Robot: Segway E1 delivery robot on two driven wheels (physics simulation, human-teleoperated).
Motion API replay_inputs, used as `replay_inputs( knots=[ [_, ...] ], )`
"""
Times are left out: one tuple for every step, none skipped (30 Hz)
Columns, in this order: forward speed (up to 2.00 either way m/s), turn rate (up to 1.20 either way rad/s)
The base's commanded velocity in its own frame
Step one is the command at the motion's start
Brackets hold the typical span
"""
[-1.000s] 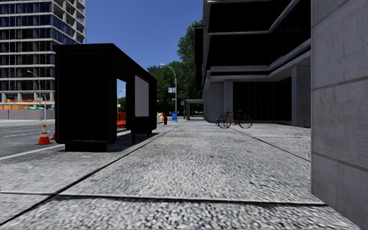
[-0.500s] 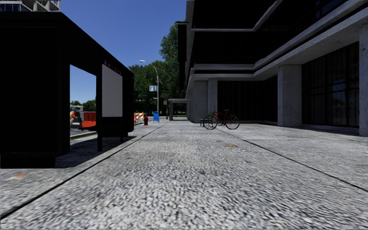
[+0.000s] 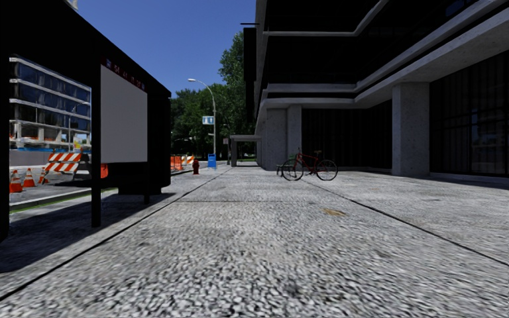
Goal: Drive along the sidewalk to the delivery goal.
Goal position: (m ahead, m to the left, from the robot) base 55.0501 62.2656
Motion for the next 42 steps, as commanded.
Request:
replay_inputs(
  knots=[
    [2.00, 0.00],
    [2.00, 0.00],
    [2.00, 0.00],
    [2.00, 0.00],
    [2.00, 0.00],
    [2.00, 0.00],
    [2.00, 0.00],
    [2.00, 0.00],
    [2.00, 0.00],
    [2.00, 0.00],
    [2.00, 0.00],
    [2.00, 0.00],
    [2.00, 0.00],
    [2.00, 0.00],
    [2.00, 0.00],
    [2.00, 0.00],
    [2.00, 0.00],
    [2.00, 0.00],
    [2.00, 0.00],
    [2.00, 0.00],
    [2.00, 0.00],
    [2.00, 0.00],
    [2.00, 0.00],
    [2.00, 0.00],
    [2.00, 0.00],
    [2.00, 0.00],
    [2.00, 0.00],
    [2.00, 0.00],
    [2.00, 0.00],
    [2.00, 0.00],
    [2.00, 0.00],
    [2.00, 0.00],
    [2.00, 0.00],
    [2.00, 0.00],
    [2.00, 0.00],
    [2.00, 0.00],
    [2.00, 0.00],
    [2.00, 0.00],
    [2.00, 0.00],
    [2.00, 0.00],
    [2.00, 0.00],
    [2.00, 0.00]
  ],
)
